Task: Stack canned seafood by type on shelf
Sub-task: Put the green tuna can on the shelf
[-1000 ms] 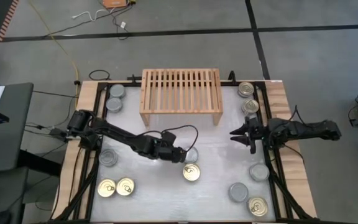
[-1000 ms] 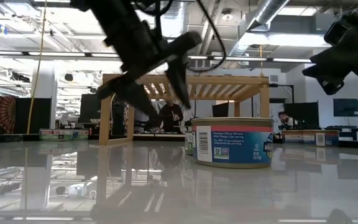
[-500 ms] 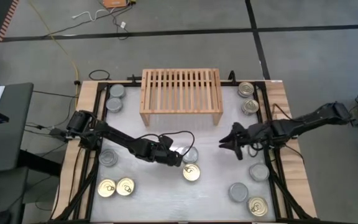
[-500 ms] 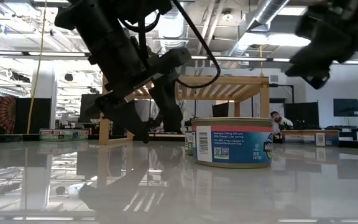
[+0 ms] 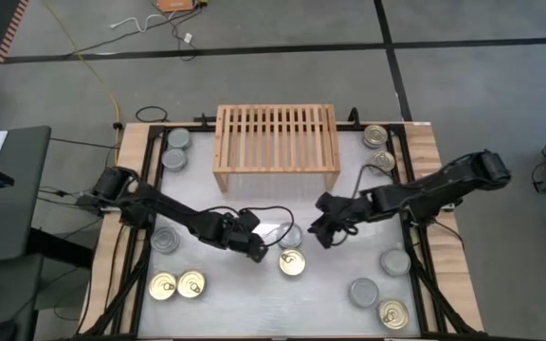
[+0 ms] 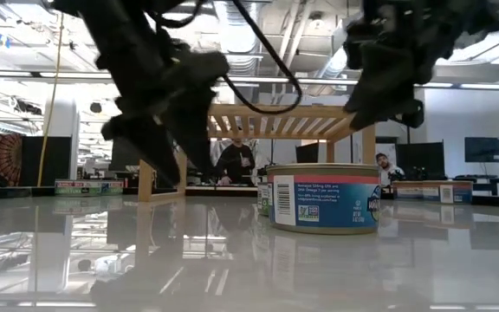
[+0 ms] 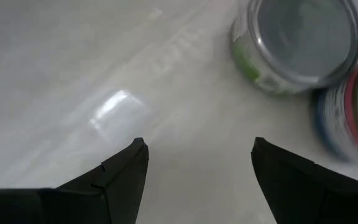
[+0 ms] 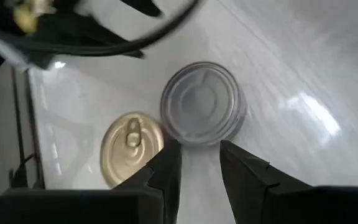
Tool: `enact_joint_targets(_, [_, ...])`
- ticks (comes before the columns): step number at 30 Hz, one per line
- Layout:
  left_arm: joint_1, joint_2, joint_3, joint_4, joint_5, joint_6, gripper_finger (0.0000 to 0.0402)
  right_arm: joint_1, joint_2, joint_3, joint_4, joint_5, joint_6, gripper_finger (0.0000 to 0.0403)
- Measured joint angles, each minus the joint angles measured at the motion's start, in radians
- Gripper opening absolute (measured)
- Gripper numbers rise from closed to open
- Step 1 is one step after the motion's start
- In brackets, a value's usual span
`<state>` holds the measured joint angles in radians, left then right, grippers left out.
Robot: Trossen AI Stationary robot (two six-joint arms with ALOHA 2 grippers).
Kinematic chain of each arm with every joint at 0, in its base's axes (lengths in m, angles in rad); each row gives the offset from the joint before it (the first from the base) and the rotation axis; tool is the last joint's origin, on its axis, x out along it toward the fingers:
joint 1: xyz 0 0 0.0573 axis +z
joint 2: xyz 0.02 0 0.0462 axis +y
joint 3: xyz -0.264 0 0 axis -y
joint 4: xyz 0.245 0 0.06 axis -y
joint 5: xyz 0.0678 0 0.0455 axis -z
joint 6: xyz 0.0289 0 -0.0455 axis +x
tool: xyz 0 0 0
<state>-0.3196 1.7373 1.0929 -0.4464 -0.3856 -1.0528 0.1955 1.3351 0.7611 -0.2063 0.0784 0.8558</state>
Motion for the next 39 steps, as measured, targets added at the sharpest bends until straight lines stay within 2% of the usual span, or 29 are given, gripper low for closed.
enact_joint_targets(4, [-0.013,-0.13,-0.151,0.066,-0.001,-0.01,0.0274,-0.024,0.074,0.041,0.0,0.0,0.109,0.0135])
enact_joint_targets(10, [-0.013,-0.382,-0.433,0.347,0.018,-0.052,0.0274,-0.043,0.143,0.046,0.02,0.001,0.231,0.0135])
enact_joint_targets(15, [0.015,-0.465,-0.523,0.48,0.006,-0.058,0.0274,-0.056,0.204,0.046,0.02,0.001,0.298,0.0135])
enact_joint_targets(24, [0.047,-0.377,-0.517,0.6,0.025,-0.06,0.0274,-0.069,0.288,0.047,0.075,0.002,0.35,0.0135])
enact_joint_targets(29, [0.071,-0.28,-0.516,0.748,0.094,-0.053,0.0274,-0.069,0.29,0.047,0.089,0.001,0.35,0.0135])
enact_joint_targets(34, [0.102,-0.18,-0.516,0.865,0.127,-0.113,0.0274,-0.066,0.284,0.047,0.091,0.001,0.35,0.0134])
enact_joint_targets(39, [0.137,-0.084,-0.438,0.881,0.235,-0.094,0.0274,-0.051,0.284,0.047,0.088,-0.028,0.374,0.0134])
